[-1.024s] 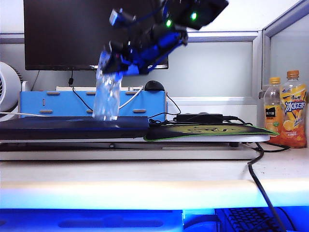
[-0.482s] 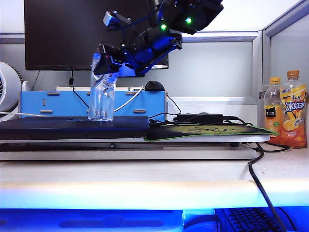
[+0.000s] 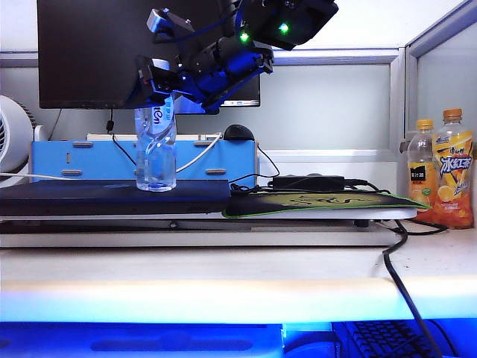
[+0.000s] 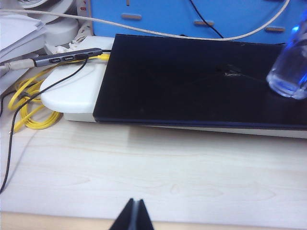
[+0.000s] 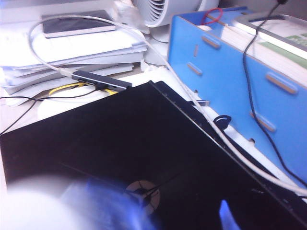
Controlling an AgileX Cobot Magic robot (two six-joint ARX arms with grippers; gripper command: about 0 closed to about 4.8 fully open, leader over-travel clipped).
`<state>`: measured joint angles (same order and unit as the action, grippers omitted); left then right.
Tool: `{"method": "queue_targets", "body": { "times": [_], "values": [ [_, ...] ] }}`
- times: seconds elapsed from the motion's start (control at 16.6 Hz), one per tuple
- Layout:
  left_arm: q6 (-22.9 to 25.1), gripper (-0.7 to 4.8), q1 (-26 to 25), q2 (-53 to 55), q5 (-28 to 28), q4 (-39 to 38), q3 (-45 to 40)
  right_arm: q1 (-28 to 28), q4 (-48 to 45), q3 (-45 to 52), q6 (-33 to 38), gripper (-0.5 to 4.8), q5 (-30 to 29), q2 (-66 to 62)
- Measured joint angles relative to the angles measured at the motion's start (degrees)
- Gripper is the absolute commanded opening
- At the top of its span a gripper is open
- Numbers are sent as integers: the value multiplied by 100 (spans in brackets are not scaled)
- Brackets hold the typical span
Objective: Pick up the mineral water bottle and place it on the laptop.
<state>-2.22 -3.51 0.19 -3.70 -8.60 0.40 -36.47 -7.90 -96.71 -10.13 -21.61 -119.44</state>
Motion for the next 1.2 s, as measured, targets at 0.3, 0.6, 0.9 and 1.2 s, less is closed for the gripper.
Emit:
{"method": "queue_targets", "body": {
  "times": [0.3, 0.6, 0.9, 1.2],
  "values": [
    [0, -2, 0, -2, 0, 0, 0, 7, -199, -26, -24, 479, 59, 2],
    [0, -2, 0, -2, 0, 0, 0, 7, -411, -74, -39, 479, 199, 129],
    [0, -2, 0, -2, 0, 0, 0, 7, -516, -435, -168, 479, 568, 496],
    [0, -2, 0, -2, 0, 0, 0, 127, 20, -997, -232, 299, 1480, 1427]
  ]
}}
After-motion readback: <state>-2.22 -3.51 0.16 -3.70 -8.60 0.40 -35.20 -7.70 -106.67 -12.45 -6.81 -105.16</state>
